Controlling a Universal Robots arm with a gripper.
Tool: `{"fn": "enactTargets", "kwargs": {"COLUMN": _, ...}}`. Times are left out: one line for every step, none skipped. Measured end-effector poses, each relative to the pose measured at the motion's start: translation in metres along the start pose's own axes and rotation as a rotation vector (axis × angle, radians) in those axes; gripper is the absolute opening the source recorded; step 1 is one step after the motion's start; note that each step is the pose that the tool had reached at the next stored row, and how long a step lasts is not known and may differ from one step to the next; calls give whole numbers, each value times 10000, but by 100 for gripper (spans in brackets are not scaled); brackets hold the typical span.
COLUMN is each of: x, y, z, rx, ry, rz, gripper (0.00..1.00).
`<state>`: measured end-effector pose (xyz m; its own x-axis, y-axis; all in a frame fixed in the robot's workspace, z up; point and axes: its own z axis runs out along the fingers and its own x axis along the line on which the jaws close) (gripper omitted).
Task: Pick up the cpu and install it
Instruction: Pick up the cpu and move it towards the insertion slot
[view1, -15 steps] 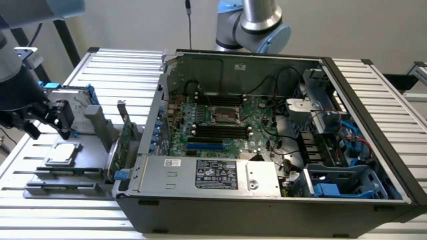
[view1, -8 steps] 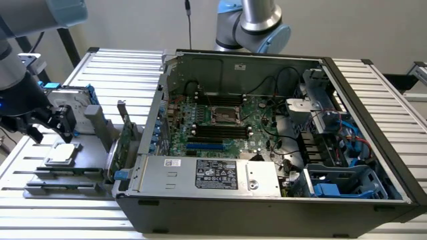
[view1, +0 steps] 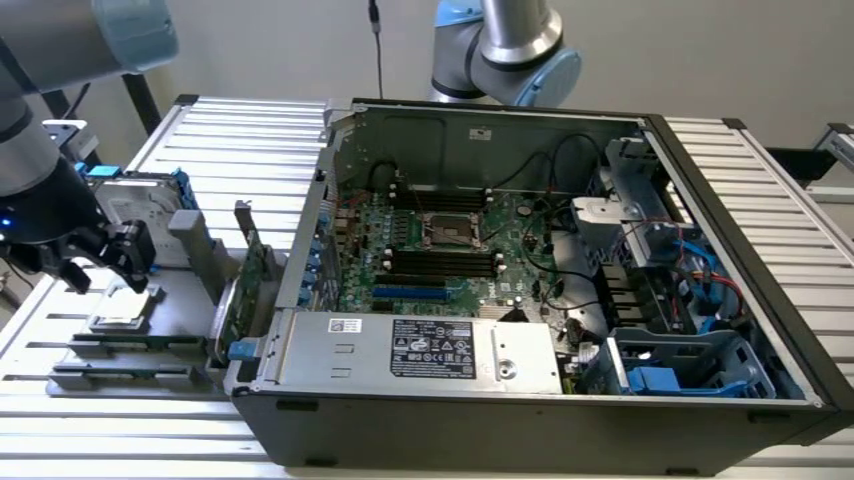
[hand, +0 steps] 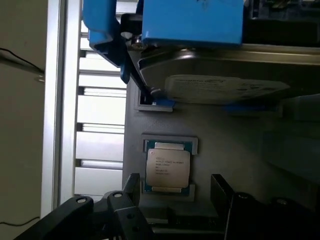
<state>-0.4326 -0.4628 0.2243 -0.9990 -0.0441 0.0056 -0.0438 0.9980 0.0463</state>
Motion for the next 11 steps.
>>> {"fn": "enactTargets", "kwargs": {"x": 5, "y": 0, "z": 18, "rx": 1, "ry": 1, "rz": 0, "gripper": 68}}
{"fn": "enactTargets", "kwargs": {"x": 9, "y": -1, "z": 36, "rx": 1, "ry": 1, "rz": 0, "gripper": 68}}
{"fn": "enactTargets", "kwargs": {"x": 13, "y": -2, "z": 54, "rx": 0, "ry": 0, "rz": 1, "gripper": 68}}
{"fn": "enactTargets", "kwargs": {"x": 17, "y": -3, "z": 72, "rx": 1, "ry": 0, "rz": 0, "gripper": 68}}
{"fn": "enactTargets", "kwargs": {"x": 20, "y": -3, "z": 89, "rx": 1, "ry": 1, "rz": 0, "gripper": 68}}
{"fn": "enactTargets", "kwargs": {"x": 23, "y": -4, "z": 107, "rx": 1, "ry": 1, "rz": 0, "gripper": 68}}
{"fn": "enactTargets", "kwargs": {"x": 26, "y": -5, "z": 127, "rx": 0, "ry": 0, "rz": 0, "gripper": 68}}
{"fn": "enactTargets", "kwargs": {"x": 28, "y": -5, "z": 145, "rx": 1, "ry": 1, "rz": 0, "gripper": 68}}
{"fn": "enactTargets", "kwargs": {"x": 30, "y": -6, "z": 163, "rx": 1, "ry": 1, "rz": 1, "gripper": 68}}
{"fn": "enactTargets", "kwargs": {"x": 31, "y": -7, "z": 181, "rx": 1, "ry": 2, "rz": 0, "gripper": 68}}
{"fn": "enactTargets", "kwargs": {"x": 33, "y": -8, "z": 199, "rx": 1, "ry": 1, "rz": 0, "gripper": 68}}
